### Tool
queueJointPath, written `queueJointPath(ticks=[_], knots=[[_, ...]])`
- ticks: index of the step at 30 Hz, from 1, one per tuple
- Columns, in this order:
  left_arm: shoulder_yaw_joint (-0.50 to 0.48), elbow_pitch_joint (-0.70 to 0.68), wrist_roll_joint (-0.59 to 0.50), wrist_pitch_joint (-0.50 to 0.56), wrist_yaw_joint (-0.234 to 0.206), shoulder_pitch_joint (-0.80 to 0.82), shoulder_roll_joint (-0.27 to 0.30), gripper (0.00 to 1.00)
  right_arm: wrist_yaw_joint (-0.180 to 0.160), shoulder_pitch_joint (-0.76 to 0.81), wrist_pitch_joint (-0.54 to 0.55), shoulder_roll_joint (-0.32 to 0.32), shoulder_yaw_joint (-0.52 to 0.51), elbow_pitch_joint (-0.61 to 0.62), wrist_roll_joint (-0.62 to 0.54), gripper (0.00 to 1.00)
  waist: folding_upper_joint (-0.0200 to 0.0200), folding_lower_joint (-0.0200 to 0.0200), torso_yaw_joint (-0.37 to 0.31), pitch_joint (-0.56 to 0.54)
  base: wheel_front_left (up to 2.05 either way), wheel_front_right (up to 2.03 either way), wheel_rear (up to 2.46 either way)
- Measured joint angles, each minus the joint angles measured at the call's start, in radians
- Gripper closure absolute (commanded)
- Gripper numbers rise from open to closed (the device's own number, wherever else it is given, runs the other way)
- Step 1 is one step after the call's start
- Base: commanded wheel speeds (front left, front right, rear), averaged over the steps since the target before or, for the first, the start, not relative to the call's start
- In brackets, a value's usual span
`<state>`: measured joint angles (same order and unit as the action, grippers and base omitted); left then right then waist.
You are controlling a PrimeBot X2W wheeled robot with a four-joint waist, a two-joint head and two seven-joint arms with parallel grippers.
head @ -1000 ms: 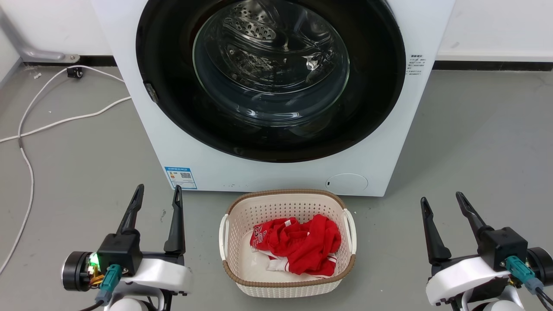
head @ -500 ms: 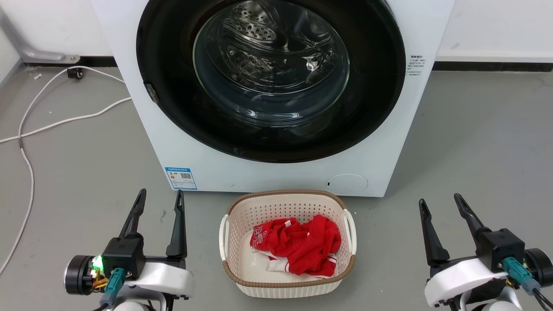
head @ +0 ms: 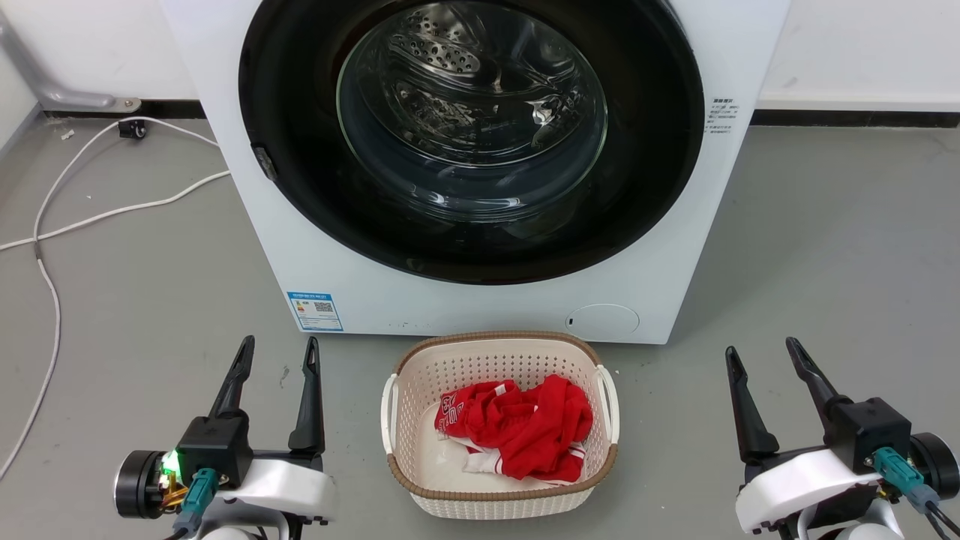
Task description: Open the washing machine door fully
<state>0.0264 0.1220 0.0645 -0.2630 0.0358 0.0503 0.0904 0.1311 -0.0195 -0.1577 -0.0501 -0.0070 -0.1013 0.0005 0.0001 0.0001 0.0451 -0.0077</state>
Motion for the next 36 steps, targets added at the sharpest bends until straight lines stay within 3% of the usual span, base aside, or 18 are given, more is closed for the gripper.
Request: queueJointPath(ticks=[10,11,12,13,19,23,36], knots=[[-0.010,0.005,-0.005,0.000,0.008,0.000,-0.006,0.00,0.000,0.000,0.000,0.000,0.002,-0.003,0.008,0.00,0.0000,0.0000,-0.002,0.000,0.00,0.00,0.00],[-0.010,0.005,-0.007,0.000,0.008,0.000,-0.007,0.00,0.000,0.000,0.000,0.000,0.002,-0.005,0.014,0.52,0.0000,0.0000,-0.003,0.000,0.00,0.00,0.00],[-0.011,0.006,-0.007,0.000,0.008,0.000,-0.007,0.00,0.000,0.000,0.000,0.000,0.002,-0.007,0.021,0.88,0.0000,0.0000,-0.003,0.000,0.00,0.00,0.00],[-0.011,0.007,-0.007,0.000,0.008,0.000,-0.007,0.00,0.000,0.000,0.001,0.000,0.002,-0.008,0.021,1.00,0.0000,0.0000,-0.003,0.001,0.00,0.00,0.00],[-0.017,0.008,-0.008,0.000,0.010,0.000,-0.010,0.00,0.000,-0.001,0.008,0.000,0.008,-0.016,0.045,1.00,0.0000,-0.0001,-0.005,0.003,0.00,0.00,0.00],[-0.021,0.008,-0.008,0.000,0.010,0.000,-0.012,0.00,0.000,-0.002,0.005,0.000,0.004,-0.028,0.138,1.00,0.0000,-0.0001,-0.006,0.004,0.00,0.00,0.00],[-0.039,0.007,-0.007,0.000,0.013,0.011,-0.021,0.00,0.000,-0.144,-0.046,0.000,0.010,-0.120,1.102,1.00,0.0000,0.0000,-0.012,0.016,0.00,0.00,0.00]])
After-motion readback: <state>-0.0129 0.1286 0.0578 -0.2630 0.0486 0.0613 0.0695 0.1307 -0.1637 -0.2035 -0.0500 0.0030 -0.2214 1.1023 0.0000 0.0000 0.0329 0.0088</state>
